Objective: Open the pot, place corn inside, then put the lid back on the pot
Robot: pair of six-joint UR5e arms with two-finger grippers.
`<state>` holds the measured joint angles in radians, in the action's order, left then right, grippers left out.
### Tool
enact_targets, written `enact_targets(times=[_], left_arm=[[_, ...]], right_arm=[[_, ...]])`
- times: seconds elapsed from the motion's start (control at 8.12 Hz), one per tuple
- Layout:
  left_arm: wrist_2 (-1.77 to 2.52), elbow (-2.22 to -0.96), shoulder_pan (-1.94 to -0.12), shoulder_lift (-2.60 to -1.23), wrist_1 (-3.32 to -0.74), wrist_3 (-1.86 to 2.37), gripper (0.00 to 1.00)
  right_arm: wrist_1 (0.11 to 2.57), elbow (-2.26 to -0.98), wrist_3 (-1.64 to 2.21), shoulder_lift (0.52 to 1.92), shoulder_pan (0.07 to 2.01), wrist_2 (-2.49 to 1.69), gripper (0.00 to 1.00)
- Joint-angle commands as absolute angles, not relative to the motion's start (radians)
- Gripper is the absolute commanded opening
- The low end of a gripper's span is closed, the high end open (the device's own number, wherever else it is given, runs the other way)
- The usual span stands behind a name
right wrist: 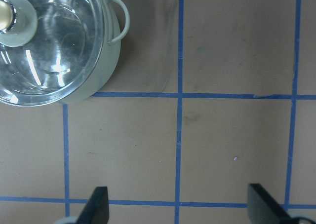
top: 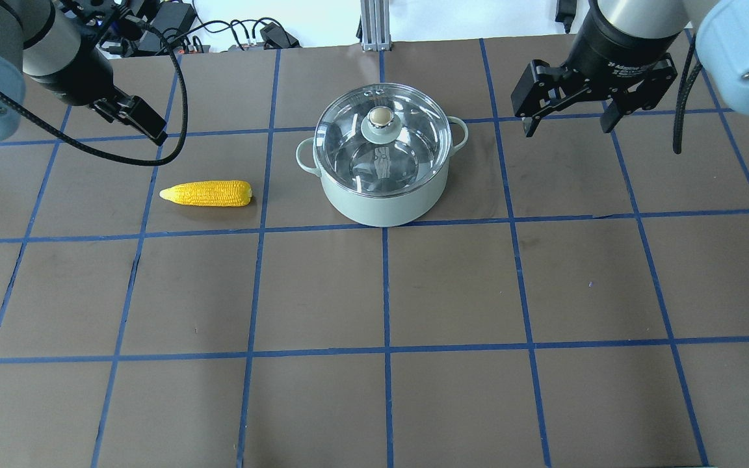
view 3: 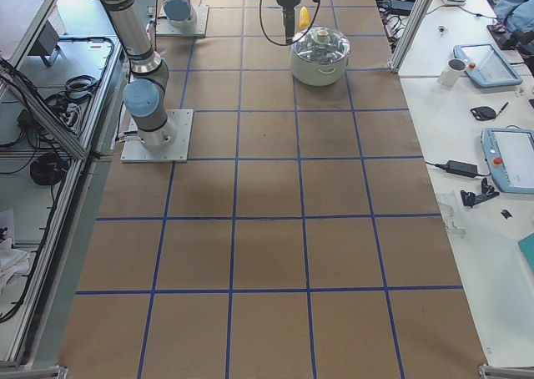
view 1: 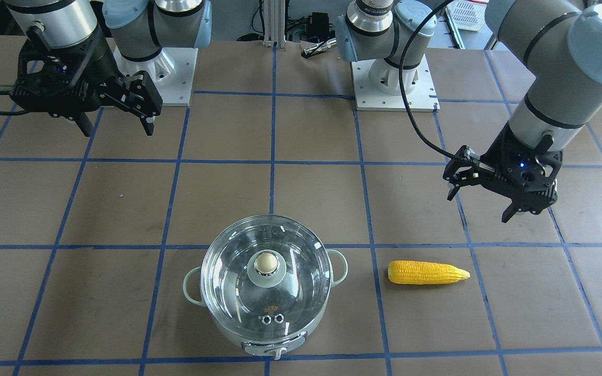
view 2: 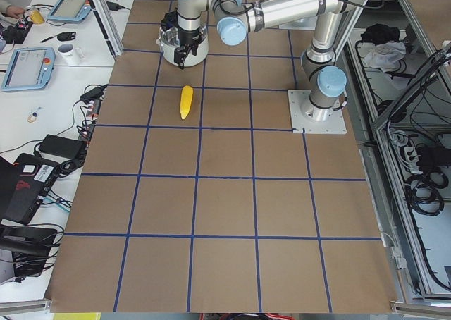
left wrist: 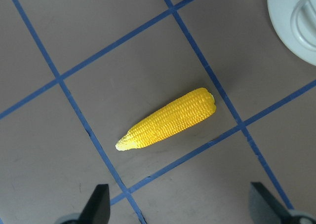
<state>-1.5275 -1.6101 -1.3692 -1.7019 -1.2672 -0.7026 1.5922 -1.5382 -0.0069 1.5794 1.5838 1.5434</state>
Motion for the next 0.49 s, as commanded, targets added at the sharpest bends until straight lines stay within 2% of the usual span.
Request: enact_targets(times=[0.0,0.25,0.37], left_arm=[[-1.522,-1.615,-1.367,-1.799,-1.171,-0.923,1.0],[-1.522,-1.615,-1.367,-1.873,-1.144,-1.188,1.0],[-1.522,-1.615,-1.367,-1.902,-1.144,-1.286,1.0]], right_arm=[[1.679,-1.532,-0.066,1.518,1.585,1.488,1.0],[1.821,-1.511,-0.031,1.395,1.632,1.509,1.0],[1.825,-1.44,0.003,1.328,1.652,1.538,1.0]])
